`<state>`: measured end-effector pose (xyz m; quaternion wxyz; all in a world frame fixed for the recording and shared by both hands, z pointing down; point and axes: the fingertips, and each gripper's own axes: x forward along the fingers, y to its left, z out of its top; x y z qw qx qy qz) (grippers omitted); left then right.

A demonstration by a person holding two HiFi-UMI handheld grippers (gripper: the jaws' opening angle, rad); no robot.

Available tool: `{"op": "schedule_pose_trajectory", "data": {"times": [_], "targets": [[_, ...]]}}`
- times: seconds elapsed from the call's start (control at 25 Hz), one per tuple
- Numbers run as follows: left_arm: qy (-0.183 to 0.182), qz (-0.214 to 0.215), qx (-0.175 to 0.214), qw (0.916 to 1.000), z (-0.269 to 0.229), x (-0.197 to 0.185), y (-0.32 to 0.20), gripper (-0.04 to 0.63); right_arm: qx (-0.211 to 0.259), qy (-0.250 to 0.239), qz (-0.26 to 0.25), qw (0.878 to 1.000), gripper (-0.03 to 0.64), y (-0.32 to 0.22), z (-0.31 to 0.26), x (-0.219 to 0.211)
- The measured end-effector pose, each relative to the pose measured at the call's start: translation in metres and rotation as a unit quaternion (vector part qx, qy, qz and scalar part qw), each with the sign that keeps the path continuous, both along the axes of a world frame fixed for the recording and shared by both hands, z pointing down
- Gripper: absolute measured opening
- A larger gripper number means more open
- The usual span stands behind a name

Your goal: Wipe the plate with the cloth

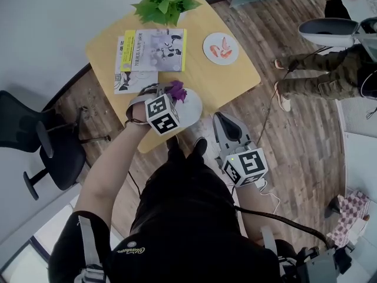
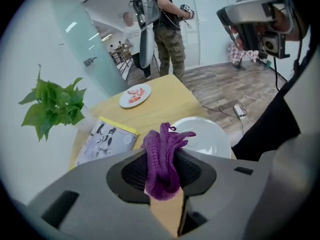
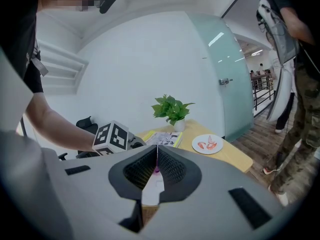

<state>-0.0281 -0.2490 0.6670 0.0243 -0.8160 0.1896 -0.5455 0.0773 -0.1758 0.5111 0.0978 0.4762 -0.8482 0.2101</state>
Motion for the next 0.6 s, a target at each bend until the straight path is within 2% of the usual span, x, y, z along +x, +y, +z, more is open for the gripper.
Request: {"op": "schedule_pose_trajectory", "data": {"times": [0.16, 0.6], "targets": [[-0.024, 0.014, -0.006, 0.9996, 0.019, 0.004, 0.002, 0.127, -0.004, 0.003, 0.011, 1.000, 0.009, 0.005, 0.003, 0.008], [-0.029, 0.041, 0.010, 0.9987, 0.001, 0.011, 0.022, 0.127, -0.006, -0.002, 0.021, 1.000, 0.009, 0.000, 0.004, 0.013]]}}
